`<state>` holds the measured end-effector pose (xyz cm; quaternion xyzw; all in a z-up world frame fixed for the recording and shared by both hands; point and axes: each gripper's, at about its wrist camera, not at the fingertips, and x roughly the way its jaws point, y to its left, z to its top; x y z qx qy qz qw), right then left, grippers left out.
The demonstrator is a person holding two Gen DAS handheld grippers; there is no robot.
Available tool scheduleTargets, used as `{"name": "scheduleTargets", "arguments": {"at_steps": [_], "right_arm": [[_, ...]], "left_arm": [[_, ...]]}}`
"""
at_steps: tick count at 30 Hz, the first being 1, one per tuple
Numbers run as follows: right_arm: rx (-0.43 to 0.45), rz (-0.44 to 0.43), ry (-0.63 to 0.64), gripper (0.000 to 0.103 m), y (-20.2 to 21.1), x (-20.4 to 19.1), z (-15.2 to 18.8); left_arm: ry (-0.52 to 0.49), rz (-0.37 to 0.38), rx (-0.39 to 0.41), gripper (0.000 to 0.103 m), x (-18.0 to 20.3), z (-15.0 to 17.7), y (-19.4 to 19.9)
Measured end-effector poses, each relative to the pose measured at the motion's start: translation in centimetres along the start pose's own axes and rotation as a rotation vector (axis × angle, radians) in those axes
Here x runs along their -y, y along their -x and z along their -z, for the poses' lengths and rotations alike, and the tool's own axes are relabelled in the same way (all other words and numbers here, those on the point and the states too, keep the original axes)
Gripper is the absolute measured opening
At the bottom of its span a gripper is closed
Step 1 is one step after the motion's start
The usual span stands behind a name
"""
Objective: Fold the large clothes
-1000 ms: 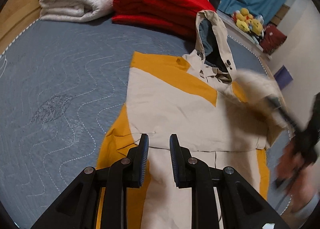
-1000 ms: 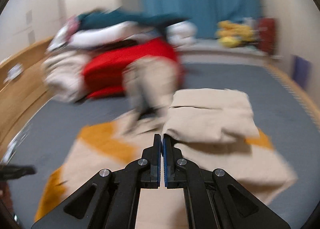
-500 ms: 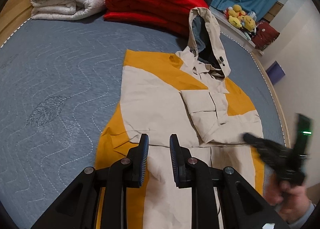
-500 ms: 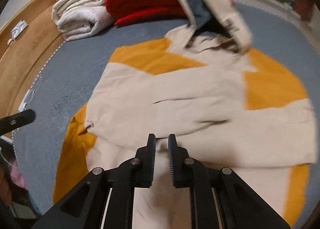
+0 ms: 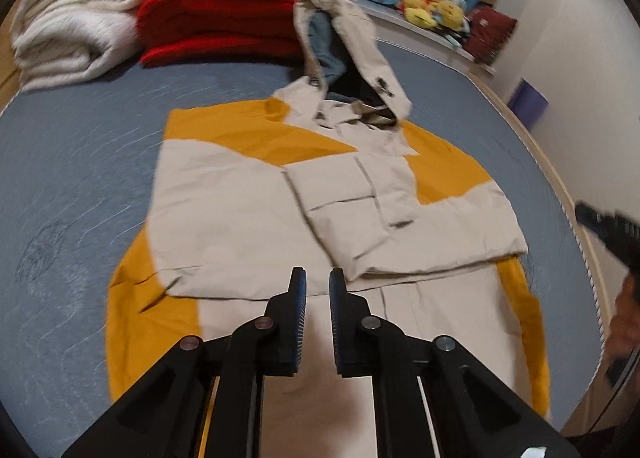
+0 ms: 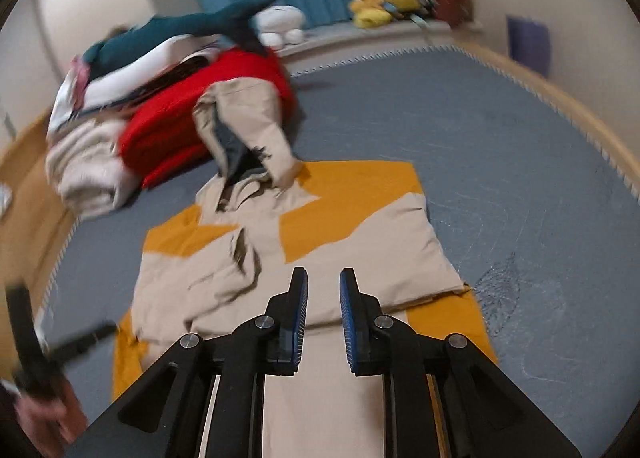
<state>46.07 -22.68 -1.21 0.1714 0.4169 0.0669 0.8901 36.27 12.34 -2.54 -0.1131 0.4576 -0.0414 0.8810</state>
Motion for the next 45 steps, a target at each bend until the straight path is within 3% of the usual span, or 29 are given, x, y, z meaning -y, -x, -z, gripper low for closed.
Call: {"name": "scheduleTargets", "arguments": {"at_steps": [8,14,16,18,21,23,25,26,27,33,36,37,40,45], "right_arm": [[-0.119,-0.030,-0.203,0.018,-2.9,4.4,-0.9],[-0.158,-0.041,-0.218,0.018,-3.8,4.3,-0.4],[-0.177,-0.033,-0.216,0.018,-4.2,4.2,-0.2],[-0.195,-0.040,-0.225,0.018,-4.6,4.2,0.1],[-0.210,-0.051,-0.223,0.018,-4.9,3.8,0.3],[-0.211,-0.052,-0.213,0.018,-5.0,3.4,0.4],[-0.215,-0.062,-0.209,0.018,-5.1,3.1,0.4],[-0.217,-0.063,-0.207,0.018,-5.1,3.0,0.5],[-0.221,-0.064,-0.208,0.018,-5.3,2.9,0.6],[-0.241,-0.085,-0.212,0.018,-5.7,2.4,0.8],[-0.240,-0.096,-0.209,0.018,-5.5,2.0,0.8],[-0.239,-0.097,-0.205,0.018,-5.5,1.8,0.8],[-0.243,-0.095,-0.188,0.018,-5.6,1.2,1.1],[-0.260,-0.078,-0.178,0.018,-6.1,0.9,1.9]], "left_arm": [[-0.071,-0.006,0.040,0.009,2.7,0.3,-2.1],[-0.096,-0.047,0.011,0.012,5.3,-1.3,-6.9],[-0.089,-0.045,-0.006,0.034,6.2,-1.9,-8.4],[-0.086,-0.027,-0.035,0.046,7.4,-2.5,-10.5],[-0.131,-0.073,-0.086,0.056,9.1,-3.0,-13.3],[-0.159,-0.131,-0.127,0.056,9.2,-3.1,-15.0],[-0.167,-0.179,-0.138,0.035,8.5,-3.2,-15.4],[-0.164,-0.180,-0.135,0.028,7.8,-3.3,-15.1],[-0.152,-0.176,-0.120,0.015,6.9,-3.4,-14.1],[0.062,-0.165,0.007,0.012,-1.9,-2.8,-3.7],[0.223,-0.081,0.003,0.017,-6.8,-1.3,0.4],[0.268,-0.051,0.001,0.023,-8.0,-0.8,0.9],[0.400,0.025,0.021,0.028,-11.4,0.9,1.9],[0.570,0.105,-0.019,0.028,-14.4,2.0,-1.8]]}}
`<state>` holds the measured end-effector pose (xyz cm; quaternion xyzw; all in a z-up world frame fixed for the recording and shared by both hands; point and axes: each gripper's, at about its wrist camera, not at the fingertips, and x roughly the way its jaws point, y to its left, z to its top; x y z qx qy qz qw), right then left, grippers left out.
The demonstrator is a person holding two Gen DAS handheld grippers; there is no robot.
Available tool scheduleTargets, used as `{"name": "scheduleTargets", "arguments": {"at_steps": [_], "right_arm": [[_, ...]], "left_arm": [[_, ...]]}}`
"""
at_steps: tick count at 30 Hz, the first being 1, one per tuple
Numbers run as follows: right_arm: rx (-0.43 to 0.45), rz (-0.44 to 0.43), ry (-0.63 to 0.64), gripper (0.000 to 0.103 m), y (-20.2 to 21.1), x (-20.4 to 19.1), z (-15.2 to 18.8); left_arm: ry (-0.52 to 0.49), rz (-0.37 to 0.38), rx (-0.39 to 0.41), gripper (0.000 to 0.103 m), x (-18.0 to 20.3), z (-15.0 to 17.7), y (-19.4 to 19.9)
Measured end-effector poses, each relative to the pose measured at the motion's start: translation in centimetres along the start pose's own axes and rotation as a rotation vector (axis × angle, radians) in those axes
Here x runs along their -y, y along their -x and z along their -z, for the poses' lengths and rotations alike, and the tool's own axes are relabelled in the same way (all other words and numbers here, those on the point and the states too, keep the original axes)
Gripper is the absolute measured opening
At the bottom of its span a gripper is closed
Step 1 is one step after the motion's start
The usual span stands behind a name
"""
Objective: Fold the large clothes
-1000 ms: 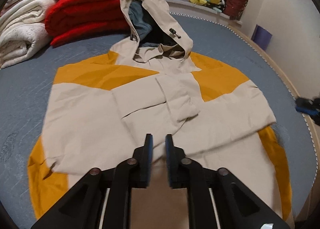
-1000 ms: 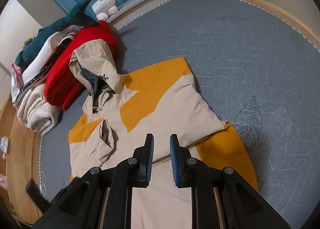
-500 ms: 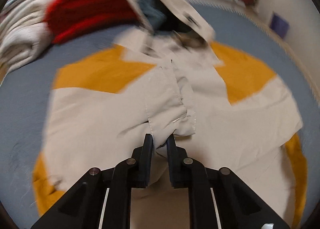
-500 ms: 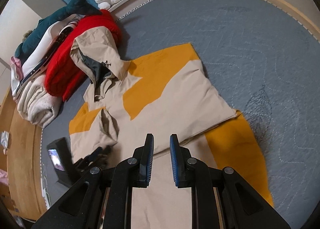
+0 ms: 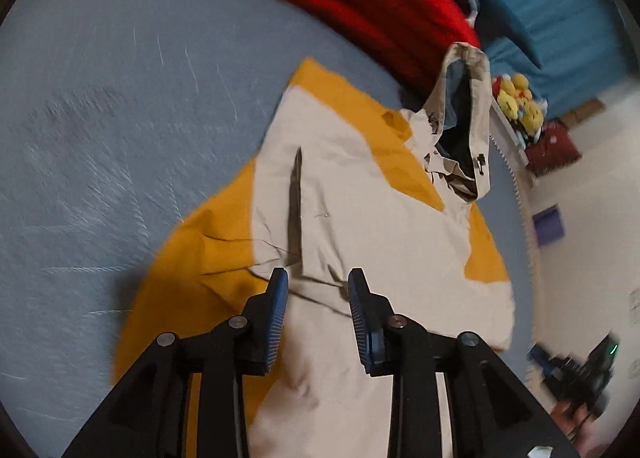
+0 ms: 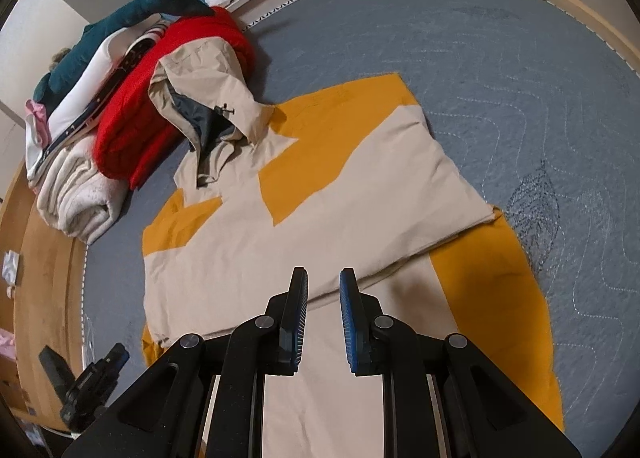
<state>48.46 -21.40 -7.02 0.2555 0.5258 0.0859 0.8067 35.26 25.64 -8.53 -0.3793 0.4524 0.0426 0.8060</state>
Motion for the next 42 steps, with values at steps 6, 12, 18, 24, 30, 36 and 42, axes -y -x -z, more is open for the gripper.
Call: {"name": "scheduleTargets", "arguments": {"at_steps": [6,12,18,24,30,36,42], "right_arm": [[-0.005,0.014,0.030,0.018,-0.7,-0.6,0.1],[-0.020,0.039,0.035,0.018,-1.8,-0.1,-0.2],[-0.025,0.031,-0.018,0.018,-3.4,0.8,-1.0],[-0.010,0.009,-0.062,0.018,-6.2,2.5,-2.3],[-0.078,0.139,-0.221,0.018,-9.3,8.0,-2.5],[-0.001,0.114,-0.168,0.018,-6.3,6.1,-3.0],[0.100,0.014,-0.015,0.022,-5.6,2.7,-3.7]], "left_arm": [[0.024,-0.005,-0.036,0.026,-1.0,-0.8,-3.4],[-0.100,0.003,0.026,0.000,1.0,-1.8,-2.8],[-0.091,-0.088,0.027,0.000,0.5,-2.6,-2.1],[-0.227,-0.116,0.140,0.002,3.6,-2.9,0.4],[-0.334,-0.113,-0.034,0.008,4.8,-0.9,-4.9],[-0.297,-0.170,-0.046,0.008,3.6,-0.5,-5.5],[-0.281,-0.143,-0.025,0.008,3.4,-0.5,-4.3]]}}
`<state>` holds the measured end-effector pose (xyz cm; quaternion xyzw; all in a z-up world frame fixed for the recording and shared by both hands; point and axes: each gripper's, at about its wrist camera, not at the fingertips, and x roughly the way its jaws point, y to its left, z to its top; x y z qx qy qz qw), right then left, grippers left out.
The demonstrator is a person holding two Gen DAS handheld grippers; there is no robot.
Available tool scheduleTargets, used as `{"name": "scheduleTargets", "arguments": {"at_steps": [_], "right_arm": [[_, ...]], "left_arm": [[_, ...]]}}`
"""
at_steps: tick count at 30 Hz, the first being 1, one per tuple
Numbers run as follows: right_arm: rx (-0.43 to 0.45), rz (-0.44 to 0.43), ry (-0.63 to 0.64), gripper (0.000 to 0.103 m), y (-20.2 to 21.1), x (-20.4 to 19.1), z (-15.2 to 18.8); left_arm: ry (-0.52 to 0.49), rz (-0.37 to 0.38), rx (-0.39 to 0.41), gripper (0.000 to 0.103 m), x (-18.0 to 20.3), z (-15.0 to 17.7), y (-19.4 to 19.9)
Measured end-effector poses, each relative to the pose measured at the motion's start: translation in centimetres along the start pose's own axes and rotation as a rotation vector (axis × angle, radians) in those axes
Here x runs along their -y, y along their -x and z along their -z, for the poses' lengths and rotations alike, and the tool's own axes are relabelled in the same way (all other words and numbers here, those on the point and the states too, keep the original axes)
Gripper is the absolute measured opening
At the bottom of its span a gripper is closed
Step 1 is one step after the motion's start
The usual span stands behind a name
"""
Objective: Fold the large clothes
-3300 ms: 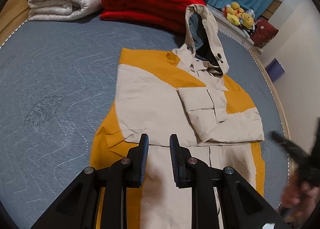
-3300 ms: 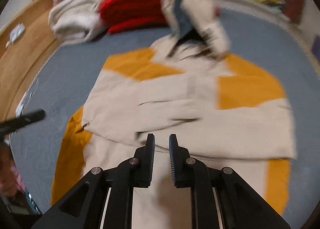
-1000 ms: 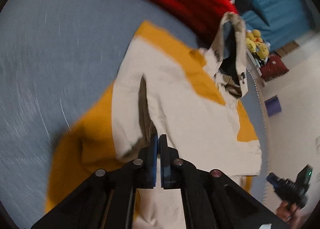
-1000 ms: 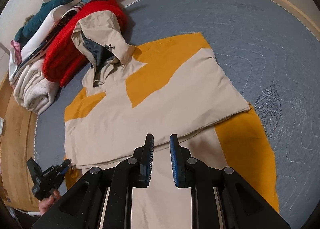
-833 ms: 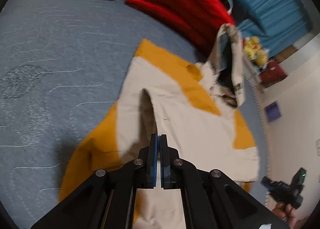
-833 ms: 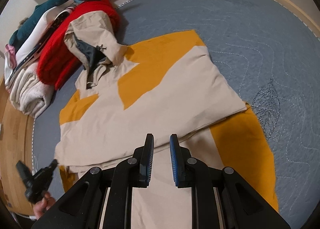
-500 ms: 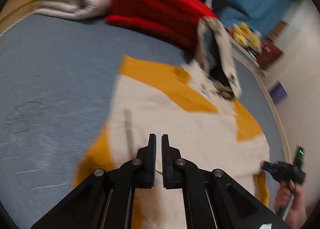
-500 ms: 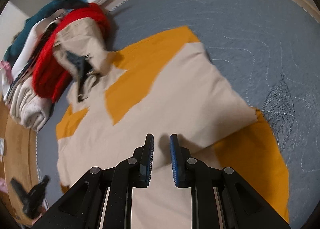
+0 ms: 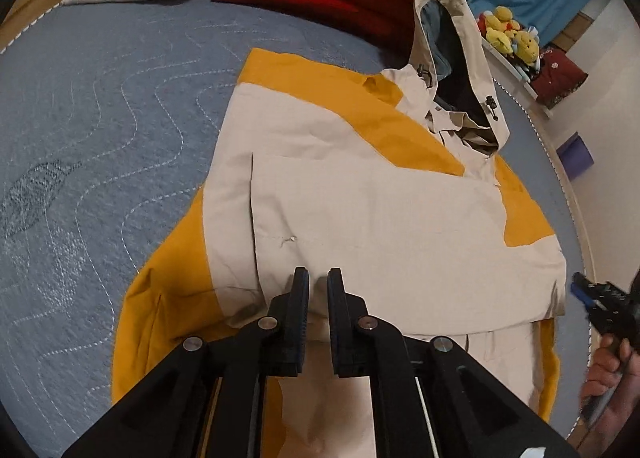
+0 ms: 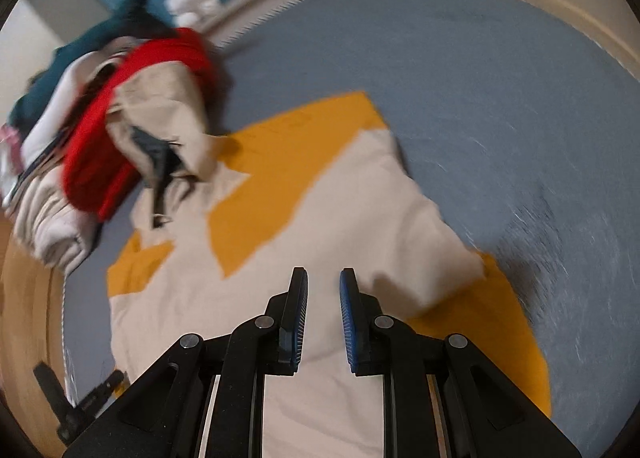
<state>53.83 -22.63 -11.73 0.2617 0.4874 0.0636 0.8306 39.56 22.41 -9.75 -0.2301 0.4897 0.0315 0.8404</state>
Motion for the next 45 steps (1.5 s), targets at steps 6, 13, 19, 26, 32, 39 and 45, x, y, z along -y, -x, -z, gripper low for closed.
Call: {"name": "scheduleTargets", "arguments": {"at_steps": [6,13,19,26,32,39,45], "right_arm": [[-0.139,0.088,-0.078,0.025,-5.0,4.0,0.8],[-0.059,0.148,-0.060,0.024,0.5,3.5,-0.1],[0.074,0.127,0.094,0.025,10.5,-2.4,-0.2],[0.132,0.135,0.306,0.037,13.0,-5.3,3.2],[0.129,0.182,0.404,0.037,11.7,-5.4,2.6],[0.129,0.198,0.433,0.037,11.5,-5.0,1.7],[0.016,0.188,0.483,0.031,9.2,-4.6,2.0]], "left_arm": [[-0.021,0.019,0.013,0.008,1.3,-0.5,1.1],[0.010,0.076,0.075,0.008,2.5,-1.7,4.0],[-0.055,0.079,0.114,0.008,4.7,-1.6,6.0],[-0.126,0.039,0.119,0.008,6.2,-0.5,6.1],[-0.193,-0.039,0.128,0.008,6.7,-0.3,5.2],[-0.219,-0.074,0.165,0.008,7.2,-3.7,5.2],[-0.274,-0.112,0.200,0.008,10.2,-12.4,2.2]]}}
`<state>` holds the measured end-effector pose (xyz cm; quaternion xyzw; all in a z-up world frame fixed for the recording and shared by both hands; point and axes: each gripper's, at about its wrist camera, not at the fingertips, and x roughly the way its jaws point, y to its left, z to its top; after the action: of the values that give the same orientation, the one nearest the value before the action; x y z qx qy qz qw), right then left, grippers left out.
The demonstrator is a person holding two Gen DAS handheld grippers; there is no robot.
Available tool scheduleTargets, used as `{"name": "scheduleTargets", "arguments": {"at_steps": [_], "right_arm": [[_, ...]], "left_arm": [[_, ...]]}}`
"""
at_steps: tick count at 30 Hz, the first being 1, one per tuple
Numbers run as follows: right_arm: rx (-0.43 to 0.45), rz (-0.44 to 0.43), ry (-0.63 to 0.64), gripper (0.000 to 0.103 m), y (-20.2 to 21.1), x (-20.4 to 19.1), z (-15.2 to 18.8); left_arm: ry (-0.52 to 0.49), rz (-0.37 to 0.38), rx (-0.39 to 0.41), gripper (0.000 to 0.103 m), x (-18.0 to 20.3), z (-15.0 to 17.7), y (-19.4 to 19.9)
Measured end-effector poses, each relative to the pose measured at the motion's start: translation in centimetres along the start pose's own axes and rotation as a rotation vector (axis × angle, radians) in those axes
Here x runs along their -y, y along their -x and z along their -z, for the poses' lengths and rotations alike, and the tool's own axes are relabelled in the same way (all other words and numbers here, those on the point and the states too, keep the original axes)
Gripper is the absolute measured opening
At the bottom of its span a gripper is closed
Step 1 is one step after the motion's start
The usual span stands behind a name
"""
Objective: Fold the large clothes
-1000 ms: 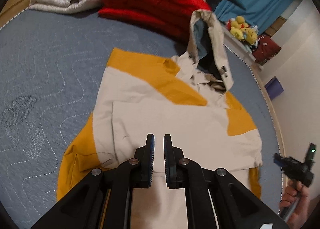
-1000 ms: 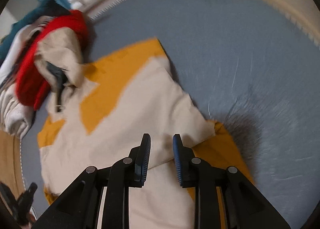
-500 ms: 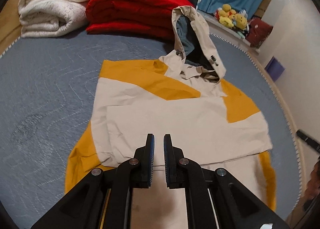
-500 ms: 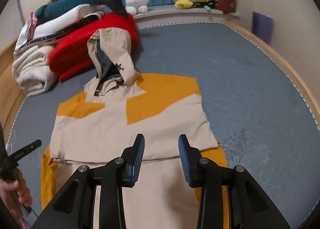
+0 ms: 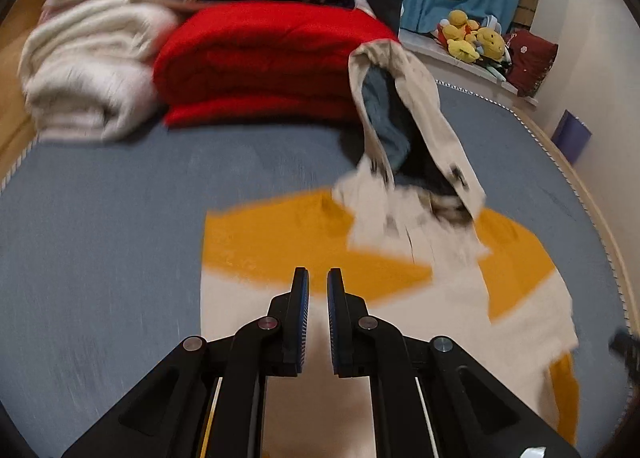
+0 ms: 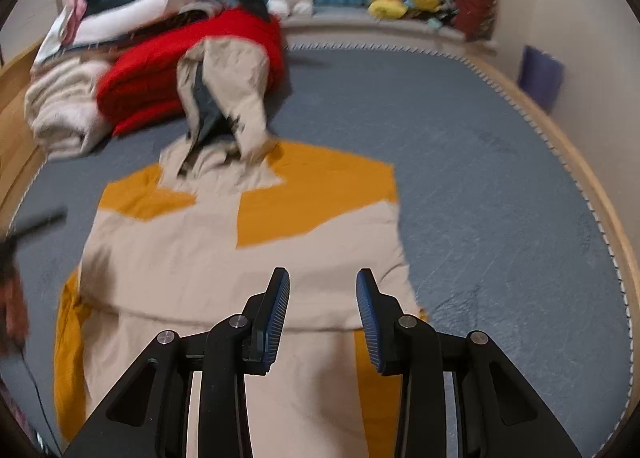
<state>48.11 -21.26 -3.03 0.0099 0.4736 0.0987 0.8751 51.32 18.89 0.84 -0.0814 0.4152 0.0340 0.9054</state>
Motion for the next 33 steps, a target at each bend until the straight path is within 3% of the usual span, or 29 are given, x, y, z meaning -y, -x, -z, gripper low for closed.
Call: {"name": "scheduleTargets", "arguments": {"at_steps": [9,11,13,15,21,28,30,31,33], "right_arm": [[-0.050,0.053,-0.002,0.029,-2.2,0.4,0.1],[-0.072,0.048,-0.005,0.029,-2.8,0.4,0.3],[-0.092,0.057,0.002,0.029,-3.4,0.4,0.6],[-0.106,0.064,-0.003,0.029,-3.9,0.6,0.7],[-0.132,0.075,-0.015,0.029,-4.9,1.3,1.2],[-0.152,0.098,0.007,0.029,-5.7,2.0,1.7],[-0.169,0.096,-0.029,0.029,-6.2,2.7,1.8],[-0.177,0.089,-0.047,0.029,-6.4,2.9,1.8],[-0.194,0.062,-0.075,0.029,-6.7,3.1,1.9]], "left_arm": [[-0.046,0.003,0.033,0.008,2.2,-12.2,-7.6],[-0.030,0.011,0.034,0.014,2.4,-14.2,-9.1],[-0.004,0.031,0.027,0.032,2.5,-16.1,-10.7],[0.013,0.023,0.044,0.036,2.7,-18.0,-12.1],[0.033,0.011,0.058,0.039,4.0,-21.5,-16.4],[0.040,-0.014,0.055,0.039,4.8,-23.2,-20.4],[0.038,-0.026,0.059,0.034,4.7,-23.2,-20.8],[0.038,-0.007,0.063,0.017,4.7,-23.1,-20.7],[0.024,0.019,0.068,0.006,4.9,-22.7,-19.9]]}}
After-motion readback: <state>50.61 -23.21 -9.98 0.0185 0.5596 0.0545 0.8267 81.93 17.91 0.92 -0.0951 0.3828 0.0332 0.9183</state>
